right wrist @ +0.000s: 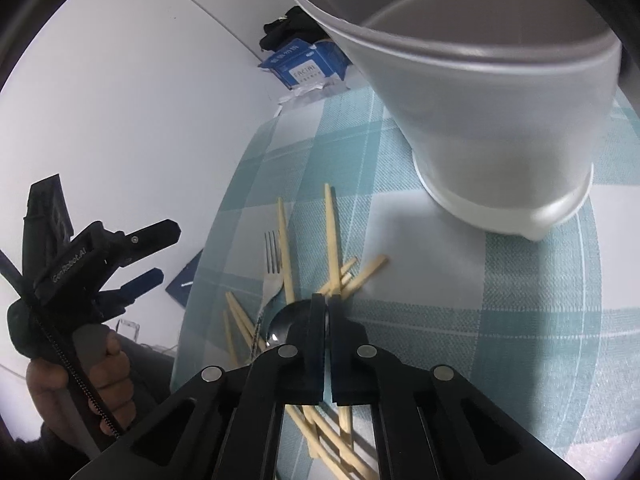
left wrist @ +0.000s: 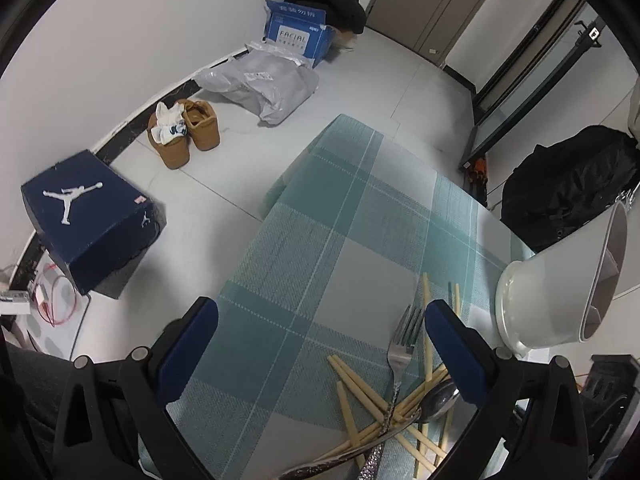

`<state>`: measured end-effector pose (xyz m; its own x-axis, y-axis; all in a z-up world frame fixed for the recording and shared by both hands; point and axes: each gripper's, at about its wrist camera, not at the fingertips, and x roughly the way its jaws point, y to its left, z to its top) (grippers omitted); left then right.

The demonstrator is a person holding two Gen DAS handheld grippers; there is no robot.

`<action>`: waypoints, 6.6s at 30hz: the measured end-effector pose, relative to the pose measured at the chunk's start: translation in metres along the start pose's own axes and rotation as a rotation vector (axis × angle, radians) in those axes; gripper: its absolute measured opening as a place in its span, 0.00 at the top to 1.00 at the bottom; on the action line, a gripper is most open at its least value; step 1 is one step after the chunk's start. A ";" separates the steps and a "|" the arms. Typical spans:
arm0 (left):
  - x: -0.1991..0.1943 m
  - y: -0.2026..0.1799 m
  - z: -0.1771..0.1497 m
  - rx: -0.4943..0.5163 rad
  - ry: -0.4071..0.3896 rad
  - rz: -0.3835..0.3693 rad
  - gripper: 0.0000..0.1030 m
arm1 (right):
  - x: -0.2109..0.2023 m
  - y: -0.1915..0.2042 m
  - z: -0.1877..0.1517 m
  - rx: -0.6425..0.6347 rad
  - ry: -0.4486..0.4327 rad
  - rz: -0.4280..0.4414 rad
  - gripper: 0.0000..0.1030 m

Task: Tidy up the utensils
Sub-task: 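Lower the right gripper onto the silver spoon and close on it, then lift the silver spoon with the right gripper toward the white holder, then grasp the silver fork with the left gripper while the right gripper holds the spoon, then lower fork and spoon into the white holder and open both grippers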

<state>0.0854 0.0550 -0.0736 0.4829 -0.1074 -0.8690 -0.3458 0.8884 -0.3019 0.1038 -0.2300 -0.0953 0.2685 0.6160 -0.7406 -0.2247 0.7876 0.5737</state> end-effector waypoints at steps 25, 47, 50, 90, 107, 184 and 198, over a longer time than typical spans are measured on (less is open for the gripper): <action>-0.018 0.018 -0.012 -0.044 -0.027 -0.111 0.01 | 0.028 -0.010 -0.011 0.252 0.046 0.193 0.68; -0.013 0.016 -0.014 0.041 -0.014 -0.051 0.01 | -0.013 0.008 0.003 0.128 -0.125 0.132 0.98; -0.013 0.004 -0.012 0.121 -0.002 -0.017 0.01 | -0.037 0.014 0.006 0.047 -0.174 0.129 0.99; 0.053 -0.067 -0.003 0.246 0.181 0.158 0.84 | -0.165 0.007 -0.023 -0.141 -0.424 0.004 0.99; -0.039 -0.089 -0.016 0.308 -0.139 -0.060 0.84 | -0.156 0.032 -0.032 -0.247 -0.452 -0.092 0.99; -0.073 -0.226 0.064 0.652 -0.043 -0.322 0.84 | -0.192 0.011 0.147 -0.414 -0.556 -0.151 0.98; -0.068 -0.216 0.069 0.549 0.035 -0.365 0.68 | -0.171 -0.008 0.137 -0.329 -0.461 -0.122 0.94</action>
<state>0.1828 -0.0990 0.0779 0.4620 -0.4512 -0.7635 0.2999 0.8897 -0.3443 0.1879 -0.3400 0.0749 0.6743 0.5206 -0.5237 -0.4259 0.8536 0.3001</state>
